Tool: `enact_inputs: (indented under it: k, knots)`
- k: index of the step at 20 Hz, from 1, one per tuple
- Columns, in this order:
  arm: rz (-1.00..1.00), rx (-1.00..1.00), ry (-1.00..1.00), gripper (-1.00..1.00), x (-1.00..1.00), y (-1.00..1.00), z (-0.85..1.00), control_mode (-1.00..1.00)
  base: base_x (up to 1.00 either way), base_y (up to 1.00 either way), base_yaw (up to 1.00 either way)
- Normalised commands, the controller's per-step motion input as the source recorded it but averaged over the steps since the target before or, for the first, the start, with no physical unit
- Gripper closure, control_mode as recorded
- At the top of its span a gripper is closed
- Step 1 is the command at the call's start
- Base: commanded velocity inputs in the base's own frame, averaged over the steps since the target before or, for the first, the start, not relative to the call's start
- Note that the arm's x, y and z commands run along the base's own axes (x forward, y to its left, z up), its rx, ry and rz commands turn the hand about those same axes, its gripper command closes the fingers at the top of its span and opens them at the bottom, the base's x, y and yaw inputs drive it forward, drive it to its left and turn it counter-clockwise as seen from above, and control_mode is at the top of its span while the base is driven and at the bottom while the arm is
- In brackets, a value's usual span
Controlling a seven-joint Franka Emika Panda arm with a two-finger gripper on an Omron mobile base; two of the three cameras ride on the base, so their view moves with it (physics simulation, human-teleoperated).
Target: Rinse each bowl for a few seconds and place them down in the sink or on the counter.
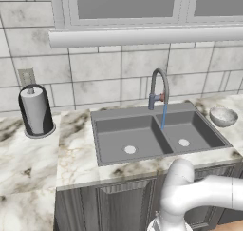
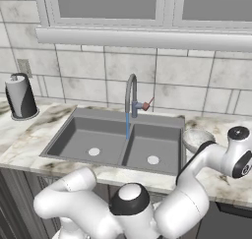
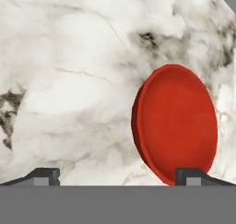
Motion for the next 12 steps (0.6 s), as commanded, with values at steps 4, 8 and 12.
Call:
enact_inputs:
  k: [4, 8, 12]
  knots:
    - [0.00, 0.01, 0.02, -1.00, 0.00, -0.06, -0.13, -1.00, 0.00, 0.00, 0.00]
    - [0.00, 0.01, 0.03, -1.00, 0.01, -0.11, -0.12, -1.00, 0.00, 0.00, 0.00]
    - [0.00, 0.02, 0.04, -1.00, 0.03, -0.16, -0.12, -1.00, 0.00, 0.00, 0.00]
